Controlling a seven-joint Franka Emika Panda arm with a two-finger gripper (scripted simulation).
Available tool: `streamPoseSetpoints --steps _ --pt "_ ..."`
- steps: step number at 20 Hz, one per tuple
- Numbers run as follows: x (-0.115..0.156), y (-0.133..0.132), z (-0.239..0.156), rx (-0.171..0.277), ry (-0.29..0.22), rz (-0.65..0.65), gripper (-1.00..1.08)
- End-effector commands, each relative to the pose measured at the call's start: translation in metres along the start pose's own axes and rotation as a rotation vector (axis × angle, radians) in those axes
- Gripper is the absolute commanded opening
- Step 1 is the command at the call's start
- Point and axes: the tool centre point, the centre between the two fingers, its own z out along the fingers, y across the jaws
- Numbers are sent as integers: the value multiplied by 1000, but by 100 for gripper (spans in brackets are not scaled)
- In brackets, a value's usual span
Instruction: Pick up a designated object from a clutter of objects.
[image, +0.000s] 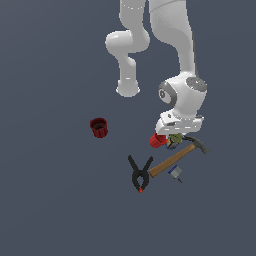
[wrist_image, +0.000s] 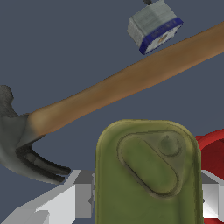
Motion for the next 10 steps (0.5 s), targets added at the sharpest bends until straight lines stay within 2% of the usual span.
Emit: streamPoseSetpoints --steps 1,10 --pt "0 0 0 0 1 -2 -100" --pt "-5 13 -14 -1 -1 -1 -100"
